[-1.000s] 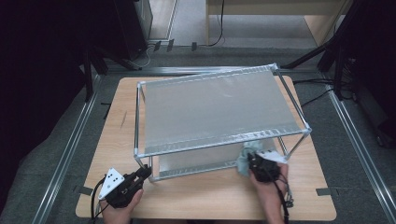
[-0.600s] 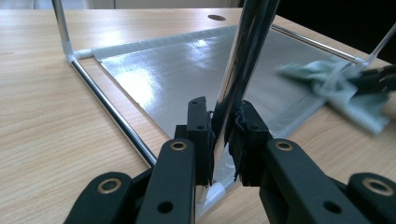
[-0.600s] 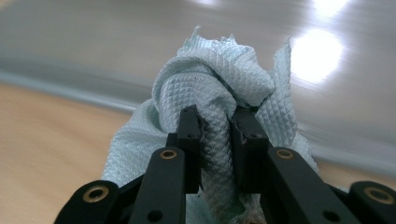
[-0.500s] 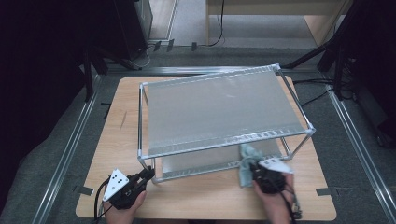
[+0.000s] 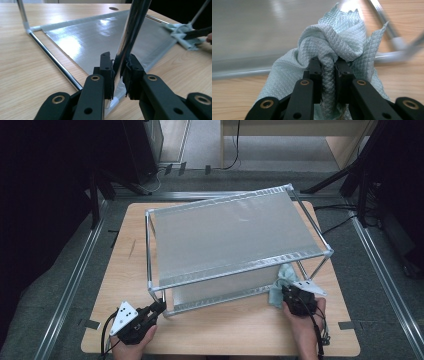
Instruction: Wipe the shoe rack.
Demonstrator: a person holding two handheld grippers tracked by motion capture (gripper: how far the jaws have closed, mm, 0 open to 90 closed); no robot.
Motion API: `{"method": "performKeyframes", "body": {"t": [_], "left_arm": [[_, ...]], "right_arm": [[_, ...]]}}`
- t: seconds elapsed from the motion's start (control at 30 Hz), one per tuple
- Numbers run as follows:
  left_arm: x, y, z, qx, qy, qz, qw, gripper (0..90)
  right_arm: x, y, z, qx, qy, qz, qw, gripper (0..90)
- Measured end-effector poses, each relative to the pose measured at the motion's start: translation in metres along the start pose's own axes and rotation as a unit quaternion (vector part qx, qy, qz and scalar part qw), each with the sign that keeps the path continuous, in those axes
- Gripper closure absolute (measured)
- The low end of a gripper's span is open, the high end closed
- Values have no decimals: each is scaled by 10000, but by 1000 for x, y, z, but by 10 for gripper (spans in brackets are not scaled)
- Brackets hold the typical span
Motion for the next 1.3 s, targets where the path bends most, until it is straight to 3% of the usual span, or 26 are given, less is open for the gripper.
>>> {"method": "performKeyframes", "body": {"t": [0.1, 0.2, 0.3, 0.47, 0.6, 0.73, 0.87, 0.9, 0.93, 0.97, 1.03, 1.07, 1.1, 1.17, 1.2, 1.23, 1.3], "left_arm": [[2, -4, -16, 260, -138, 57, 9995, 783], [4, -10, -35, 481, -230, 127, 9985, 787], [4, -18, -52, 766, -208, 165, 9967, 779], [7, -25, -72, 1007, -297, 209, 9943, 779], [8, -28, -82, 1178, -266, 254, 9924, 776], [8, -30, -87, 1251, -217, 277, 9915, 772], [8, -32, -88, 1192, -319, 267, 9920, 777], [8, -32, -88, 1162, -353, 283, 9922, 779], [8, -33, -88, 1140, -357, 281, 9924, 781], [7, -34, -89, 1148, -362, 278, 9923, 781], [7, -34, -88, 1176, -361, 280, 9920, 782], [7, -34, -88, 1185, -366, 279, 9919, 782], [7, -34, -88, 1185, -383, 277, 9918, 782], [7, -35, -88, 1184, -389, 271, 9918, 783], [7, -36, -88, 1198, -380, 271, 9917, 783], [6, -36, -88, 1202, -389, 273, 9916, 783], [6, -37, -88, 1197, -388, 266, 9917, 783]], "right_arm": [[1, -3, 29, -370, 188, 77, 9991, 784], [3, -3, 64, -724, 470, 161, 9961, 782], [8, -2, 98, -1109, 793, 194, 9905, 781], [16, 0, 144, -1590, 1130, 242, 9805, 781], [24, 5, 172, -2077, 1381, 269, 9680, 782], [30, 11, 191, -2455, 1524, 388, 9566, 783], [38, 17, 207, -2944, 1886, 493, 9356, 781], [37, 17, 207, -2939, 1953, 468, 9345, 780], [36, 17, 204, -2936, 1943, 449, 9349, 779], [34, 17, 199, -2880, 1889, 411, 9379, 779], [23, 17, 178, -2633, 1676, 293, 9496, 780], [15, 18, 165, -2524, 1454, 197, 9564, 780], [6, 19, 148, -2359, 1241, 78, 9638, 780], [-9, 21, 109, -1770, 995, -149, 9791, 780], [-15, 22, 89, -1447, 896, -251, 9851, 781], [-19, 23, 69, -1188, 710, -333, 9898, 781], [-24, 24, 32, -773, 314, -449, 9955, 784]]}}
Point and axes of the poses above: each handheld gripper's, and its own axes: y roughly backward along the jaws, x roughly out of its underside, z roughly to its left, the point moved 7 cm from there along -y, roughly forward along the jaws
